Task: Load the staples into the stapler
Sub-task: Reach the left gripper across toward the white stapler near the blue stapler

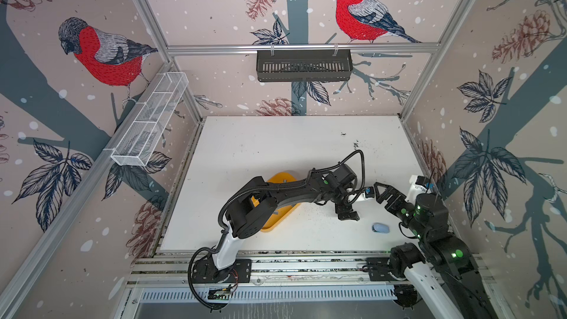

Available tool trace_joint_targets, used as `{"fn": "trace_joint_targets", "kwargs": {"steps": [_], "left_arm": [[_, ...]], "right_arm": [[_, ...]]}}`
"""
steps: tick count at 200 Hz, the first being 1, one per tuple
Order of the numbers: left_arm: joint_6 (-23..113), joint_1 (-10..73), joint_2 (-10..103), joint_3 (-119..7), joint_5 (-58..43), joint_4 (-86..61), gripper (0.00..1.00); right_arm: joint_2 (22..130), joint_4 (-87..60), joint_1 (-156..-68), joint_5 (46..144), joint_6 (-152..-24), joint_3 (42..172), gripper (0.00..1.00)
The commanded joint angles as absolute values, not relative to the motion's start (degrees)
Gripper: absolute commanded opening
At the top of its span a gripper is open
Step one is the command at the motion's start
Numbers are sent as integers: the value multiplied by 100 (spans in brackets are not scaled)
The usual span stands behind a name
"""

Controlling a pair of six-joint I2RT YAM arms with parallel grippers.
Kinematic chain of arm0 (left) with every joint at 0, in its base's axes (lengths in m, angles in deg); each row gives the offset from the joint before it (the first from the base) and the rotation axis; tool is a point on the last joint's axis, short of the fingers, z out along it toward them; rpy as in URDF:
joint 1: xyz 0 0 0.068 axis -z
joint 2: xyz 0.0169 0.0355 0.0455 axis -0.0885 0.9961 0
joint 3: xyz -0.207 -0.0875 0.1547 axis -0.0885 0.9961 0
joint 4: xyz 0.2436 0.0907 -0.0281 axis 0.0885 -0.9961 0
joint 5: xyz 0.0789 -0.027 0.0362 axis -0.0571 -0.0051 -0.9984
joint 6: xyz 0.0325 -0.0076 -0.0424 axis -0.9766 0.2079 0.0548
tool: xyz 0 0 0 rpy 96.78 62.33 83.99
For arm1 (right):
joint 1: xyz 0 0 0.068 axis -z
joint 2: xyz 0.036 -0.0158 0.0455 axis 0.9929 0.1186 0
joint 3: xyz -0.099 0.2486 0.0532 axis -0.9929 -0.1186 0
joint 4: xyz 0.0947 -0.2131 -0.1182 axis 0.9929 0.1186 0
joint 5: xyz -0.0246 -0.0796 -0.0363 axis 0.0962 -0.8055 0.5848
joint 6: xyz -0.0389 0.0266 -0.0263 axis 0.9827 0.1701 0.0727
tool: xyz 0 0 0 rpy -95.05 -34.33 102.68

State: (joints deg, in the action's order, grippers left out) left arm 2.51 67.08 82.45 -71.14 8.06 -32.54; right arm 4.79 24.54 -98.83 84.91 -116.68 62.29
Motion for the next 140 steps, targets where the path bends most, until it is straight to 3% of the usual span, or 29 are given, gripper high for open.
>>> {"fn": "trace_joint_targets", "kwargs": {"steps": [1,104,140], "left_arm": [[-31,6740,8427,-7343,989,-3551,85],[-168,6846,8954,-7738,961,-3859,73],[-159,6869,9012,-7755,892,-3881,65]], "right_arm": [[455,2457,-9883,8363,-11673,6216,100],[317,2404,-9882,8360,-11687,6157,100],[295,2388,-9877,8373,-11708,6119,100]]}}
